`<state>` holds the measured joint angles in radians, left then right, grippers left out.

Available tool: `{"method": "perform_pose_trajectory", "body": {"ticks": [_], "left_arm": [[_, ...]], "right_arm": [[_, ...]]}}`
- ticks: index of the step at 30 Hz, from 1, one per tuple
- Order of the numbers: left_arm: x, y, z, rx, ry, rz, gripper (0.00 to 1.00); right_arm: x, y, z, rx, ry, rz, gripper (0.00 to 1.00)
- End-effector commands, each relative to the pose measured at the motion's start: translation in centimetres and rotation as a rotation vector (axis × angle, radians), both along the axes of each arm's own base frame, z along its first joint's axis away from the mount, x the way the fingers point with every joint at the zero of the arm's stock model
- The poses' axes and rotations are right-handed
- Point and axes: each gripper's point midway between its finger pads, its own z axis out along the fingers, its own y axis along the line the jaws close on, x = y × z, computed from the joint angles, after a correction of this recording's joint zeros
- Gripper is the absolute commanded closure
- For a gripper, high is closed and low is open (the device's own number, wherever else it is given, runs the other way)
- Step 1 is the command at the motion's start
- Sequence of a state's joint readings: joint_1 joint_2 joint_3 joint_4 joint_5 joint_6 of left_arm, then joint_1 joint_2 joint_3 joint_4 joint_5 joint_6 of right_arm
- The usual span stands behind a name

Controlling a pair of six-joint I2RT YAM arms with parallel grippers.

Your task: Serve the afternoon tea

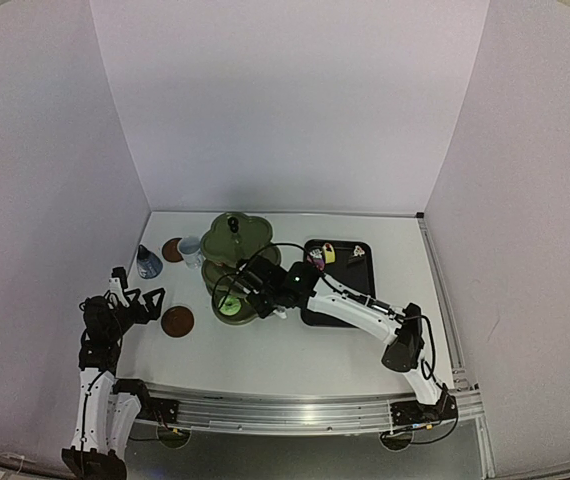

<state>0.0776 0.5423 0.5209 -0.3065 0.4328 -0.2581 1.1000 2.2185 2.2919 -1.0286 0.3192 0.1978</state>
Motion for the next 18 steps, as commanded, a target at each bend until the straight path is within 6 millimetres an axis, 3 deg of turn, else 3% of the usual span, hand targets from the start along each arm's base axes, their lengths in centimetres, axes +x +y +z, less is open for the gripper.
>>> {"method": "perform_pose_trajectory", "body": {"ticks": [1, 9, 13, 18], "left_arm": [[0.1, 0.3, 0.6, 0.016, -0.033, 0.012, 0.00], [0.2, 0.3, 0.5, 0.017, -0.029, 0.012, 0.00], [0.2, 0.3, 0.5, 0.017, -0.027, 0.009, 0.00], [0.2, 0.3, 0.4, 0.017, -0.023, 0.009, 0.00]], "right_arm": [[-0.9, -0.2, 5.0, 0.114, -0.028, 0.036, 0.71], [-1.9, -2.1, 6.8, 0.128, -0.032, 0.043, 0.75], [-3.0, -3.3, 7.0, 0.124, -0.014, 0.066, 0.75], [-4.7, -4.2, 8.7, 0.175, 0.018, 0.105, 0.75]]}}
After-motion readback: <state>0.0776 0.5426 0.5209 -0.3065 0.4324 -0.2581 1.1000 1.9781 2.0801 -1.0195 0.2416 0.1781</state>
